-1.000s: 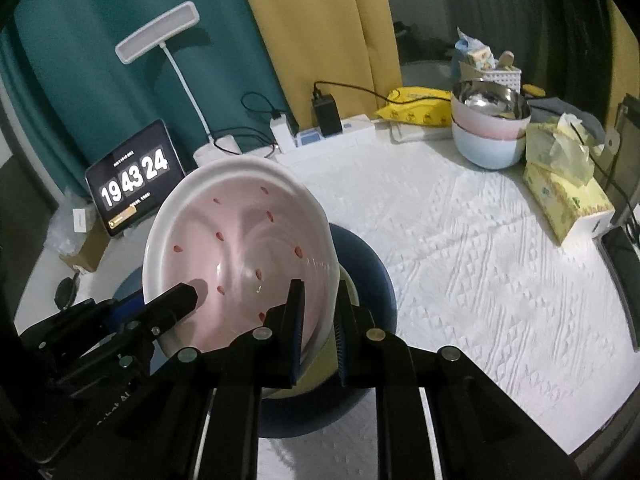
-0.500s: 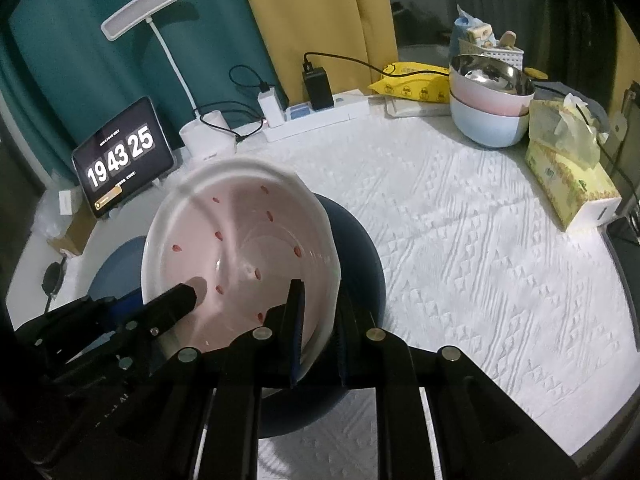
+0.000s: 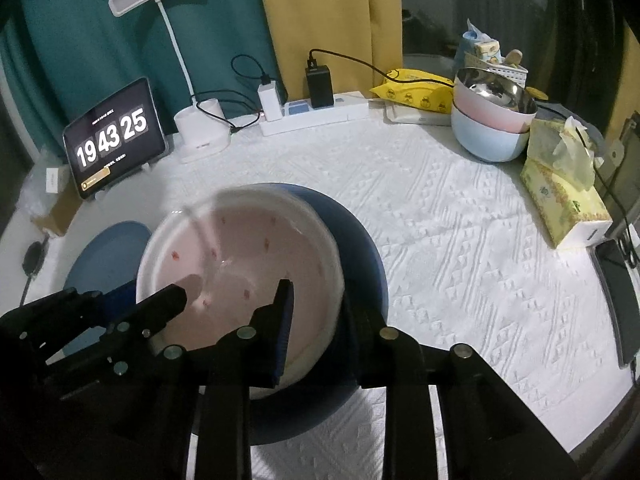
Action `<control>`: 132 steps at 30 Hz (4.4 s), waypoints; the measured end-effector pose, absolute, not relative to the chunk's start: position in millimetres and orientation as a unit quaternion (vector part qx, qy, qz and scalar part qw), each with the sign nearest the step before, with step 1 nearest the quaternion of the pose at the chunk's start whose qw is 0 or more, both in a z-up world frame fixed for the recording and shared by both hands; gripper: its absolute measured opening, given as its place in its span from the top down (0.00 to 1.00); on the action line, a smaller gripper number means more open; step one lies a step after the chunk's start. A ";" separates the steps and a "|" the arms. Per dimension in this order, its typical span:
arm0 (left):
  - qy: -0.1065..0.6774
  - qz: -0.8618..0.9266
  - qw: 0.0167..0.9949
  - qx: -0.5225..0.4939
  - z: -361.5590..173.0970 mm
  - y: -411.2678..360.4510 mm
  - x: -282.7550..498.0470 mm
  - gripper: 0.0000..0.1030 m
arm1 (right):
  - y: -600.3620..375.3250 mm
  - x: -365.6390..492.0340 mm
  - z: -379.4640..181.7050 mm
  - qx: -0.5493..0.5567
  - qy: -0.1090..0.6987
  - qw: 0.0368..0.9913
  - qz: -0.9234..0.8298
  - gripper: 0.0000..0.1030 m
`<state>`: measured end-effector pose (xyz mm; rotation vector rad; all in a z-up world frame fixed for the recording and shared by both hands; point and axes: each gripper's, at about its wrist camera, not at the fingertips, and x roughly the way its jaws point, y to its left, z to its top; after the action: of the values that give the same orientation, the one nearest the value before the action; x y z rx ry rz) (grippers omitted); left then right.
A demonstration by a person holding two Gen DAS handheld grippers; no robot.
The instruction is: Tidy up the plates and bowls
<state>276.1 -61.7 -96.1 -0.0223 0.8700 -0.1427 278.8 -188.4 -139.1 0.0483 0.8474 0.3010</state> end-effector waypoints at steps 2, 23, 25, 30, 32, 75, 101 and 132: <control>0.422 -0.072 0.904 -0.012 -95.3 -59.8 276.5 0.77 | -188.5 279.2 -138.1 0.024 0.408 0.901 0.145 0.70; 0.379 -0.055 0.924 -0.017 -64.4 -35.2 263.7 0.71 | -207.9 267.2 -108.0 0.031 0.364 0.920 0.142 0.68; 0.379 -0.052 0.924 -0.020 -65.8 -28.8 263.7 0.66 | -214.8 265.9 -107.5 0.035 0.360 0.922 0.141 0.68; 0.384 -0.048 0.921 -0.036 -74.2 -14.8 264.0 0.57 | -236.1 268.8 -113.4 0.049 0.362 0.922 0.129 0.67; 0.384 -0.051 0.921 -0.033 -77.0 -13.1 263.6 0.57 | -242.9 270.5 -116.7 0.055 0.365 0.920 0.129 0.67; 0.373 -0.070 0.925 0.007 -108.2 -32.8 277.1 0.86 | -247.9 293.8 -174.2 0.144 0.409 0.889 0.148 0.55; 0.374 -0.073 0.925 -0.014 -104.4 -30.6 273.6 0.88 | -230.6 277.3 -162.8 0.129 0.395 0.899 0.141 0.91; 0.339 -0.077 0.937 -0.045 -72.4 -6.6 244.5 0.89 | -208.2 249.9 -121.4 0.107 0.361 0.915 0.147 0.91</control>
<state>244.5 -6.6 -72.4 -0.0913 0.6917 -0.1567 249.9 -208.2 -121.4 0.2196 0.7433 0.3036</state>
